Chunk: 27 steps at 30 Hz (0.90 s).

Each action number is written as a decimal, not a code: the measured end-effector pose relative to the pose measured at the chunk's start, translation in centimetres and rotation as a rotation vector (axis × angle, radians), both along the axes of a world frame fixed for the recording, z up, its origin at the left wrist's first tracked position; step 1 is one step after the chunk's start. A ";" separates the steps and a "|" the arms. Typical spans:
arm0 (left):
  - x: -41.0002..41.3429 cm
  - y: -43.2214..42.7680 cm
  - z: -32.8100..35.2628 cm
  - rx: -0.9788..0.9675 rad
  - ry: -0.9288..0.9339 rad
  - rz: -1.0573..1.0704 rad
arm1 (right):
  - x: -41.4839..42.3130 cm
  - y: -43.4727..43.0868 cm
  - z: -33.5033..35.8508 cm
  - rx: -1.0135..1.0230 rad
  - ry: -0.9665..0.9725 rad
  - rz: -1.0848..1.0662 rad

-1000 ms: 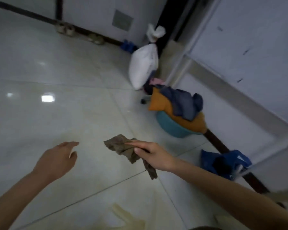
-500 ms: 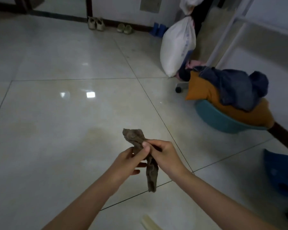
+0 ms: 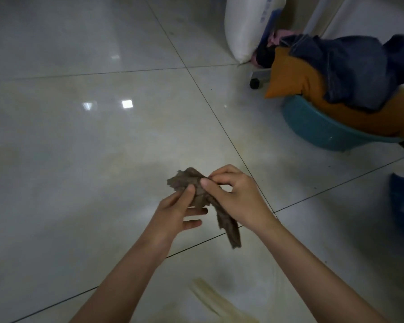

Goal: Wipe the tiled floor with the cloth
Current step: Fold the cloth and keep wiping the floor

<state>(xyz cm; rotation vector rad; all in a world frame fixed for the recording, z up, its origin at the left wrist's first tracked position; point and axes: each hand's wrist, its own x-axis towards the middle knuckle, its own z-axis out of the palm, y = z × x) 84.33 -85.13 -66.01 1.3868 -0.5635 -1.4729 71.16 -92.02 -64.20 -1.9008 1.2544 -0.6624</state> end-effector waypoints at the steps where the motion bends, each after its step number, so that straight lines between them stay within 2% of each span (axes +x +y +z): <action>1: -0.1 0.1 0.2 -0.008 -0.008 0.009 | -0.2 -0.1 0.0 0.072 -0.033 -0.022; 3: -0.3 0.4 0.4 -0.018 -0.002 0.029 | -0.3 0.1 0.0 0.241 -0.128 -0.070; 7: 0.2 1.1 0.3 -0.001 0.114 0.081 | -0.4 1.1 -0.1 0.599 -0.470 -0.174; 9: 0.5 1.4 0.3 0.015 0.137 0.103 | -0.7 1.4 0.0 0.680 -0.567 -0.196; 14: 0.2 2.1 0.3 0.044 -0.014 0.054 | -1.0 2.0 0.4 0.454 -0.494 -0.145; 17: 1.5 2.6 0.4 0.070 0.037 0.167 | -1.2 1.4 0.7 0.349 -0.498 -0.289; 21: 4.4 3.8 0.6 0.069 0.155 0.261 | -2.0 0.2 0.5 0.572 -0.571 -0.426; 25: 6.4 5.3 0.4 0.077 0.057 0.192 | -1.9 1.0 -0.7 0.731 -0.549 -0.315; 27: 7.1 6.0 0.4 0.089 0.027 0.167 | -1.7 1.7 -1.4 0.675 -0.469 -0.193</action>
